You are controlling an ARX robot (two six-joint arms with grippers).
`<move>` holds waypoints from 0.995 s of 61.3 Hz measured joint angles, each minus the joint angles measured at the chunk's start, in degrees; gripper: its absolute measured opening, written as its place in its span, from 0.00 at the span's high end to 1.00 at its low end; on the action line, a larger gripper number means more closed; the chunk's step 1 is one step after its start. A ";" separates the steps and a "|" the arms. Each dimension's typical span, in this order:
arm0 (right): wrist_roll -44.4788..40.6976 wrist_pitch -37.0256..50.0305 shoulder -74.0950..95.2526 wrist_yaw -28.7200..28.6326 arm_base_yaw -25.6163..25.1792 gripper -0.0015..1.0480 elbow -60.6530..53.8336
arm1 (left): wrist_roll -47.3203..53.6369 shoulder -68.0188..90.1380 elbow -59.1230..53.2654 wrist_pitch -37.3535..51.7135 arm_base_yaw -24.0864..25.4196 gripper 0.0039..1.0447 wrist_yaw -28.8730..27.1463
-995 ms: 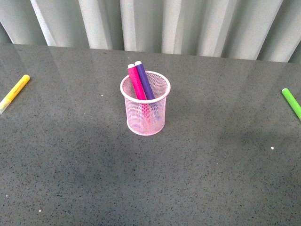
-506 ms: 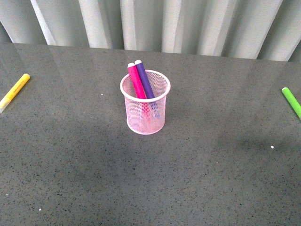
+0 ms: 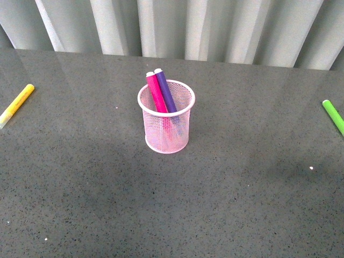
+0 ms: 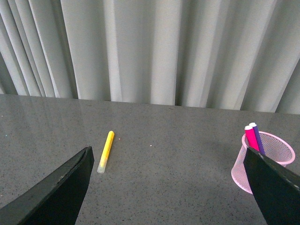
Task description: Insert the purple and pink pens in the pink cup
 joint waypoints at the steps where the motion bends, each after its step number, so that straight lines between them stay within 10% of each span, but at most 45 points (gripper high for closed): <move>1: 0.00 -0.57 -0.57 0.00 0.00 0.97 0.00 | 0.00 0.00 0.00 0.00 0.00 0.06 0.00; 43: -0.02 -16.52 -16.15 0.02 0.00 0.97 0.02 | -0.02 -0.04 0.00 0.00 0.00 0.06 0.00; 61: 0.00 -16.55 -16.15 0.02 0.00 0.49 0.02 | 0.00 -0.04 0.00 0.00 0.00 0.06 0.00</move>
